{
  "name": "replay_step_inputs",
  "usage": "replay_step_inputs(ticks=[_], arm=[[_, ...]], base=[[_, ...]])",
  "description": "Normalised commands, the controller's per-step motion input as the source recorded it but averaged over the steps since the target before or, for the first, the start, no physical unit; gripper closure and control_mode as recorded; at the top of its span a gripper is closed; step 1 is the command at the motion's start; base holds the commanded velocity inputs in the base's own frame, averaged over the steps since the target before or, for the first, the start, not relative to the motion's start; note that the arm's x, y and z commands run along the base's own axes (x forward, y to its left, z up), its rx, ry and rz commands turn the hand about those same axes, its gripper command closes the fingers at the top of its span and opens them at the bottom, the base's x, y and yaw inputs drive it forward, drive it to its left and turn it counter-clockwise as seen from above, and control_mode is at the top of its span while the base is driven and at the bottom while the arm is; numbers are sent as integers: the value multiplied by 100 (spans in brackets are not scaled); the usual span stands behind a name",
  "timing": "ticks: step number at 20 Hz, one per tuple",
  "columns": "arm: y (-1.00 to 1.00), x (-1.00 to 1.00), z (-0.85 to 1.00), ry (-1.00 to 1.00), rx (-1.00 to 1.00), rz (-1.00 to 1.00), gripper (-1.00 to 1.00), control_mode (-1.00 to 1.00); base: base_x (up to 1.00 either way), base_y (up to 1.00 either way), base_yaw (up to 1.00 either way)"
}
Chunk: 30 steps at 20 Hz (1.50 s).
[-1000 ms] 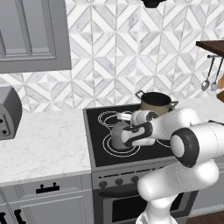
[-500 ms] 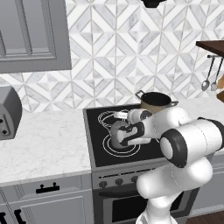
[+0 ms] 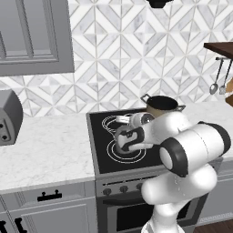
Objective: Pick the kettle from the counter and place it on a stove burner. Then turn the burner on.
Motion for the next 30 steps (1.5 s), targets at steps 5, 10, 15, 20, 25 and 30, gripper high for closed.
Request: replay_step_inputs(ticks=[5,10,15,20,25,30], arm=[[-11,-10,0,2,0,0,-100,-100],[-9,-34,0,3,0,0,-100,-100],[-3,-46,-1,0,0,0,-100,-100],[0,-12,0,-1,0,0,-100,-100],[0,-10,0,-3,0,0,-100,-100],[0,-31,-4,-1,-1,0,-100,-100]], base=[[0,0,0],[0,0,0],[0,0,0],[0,0,0],[0,0,0],[0,0,0]])
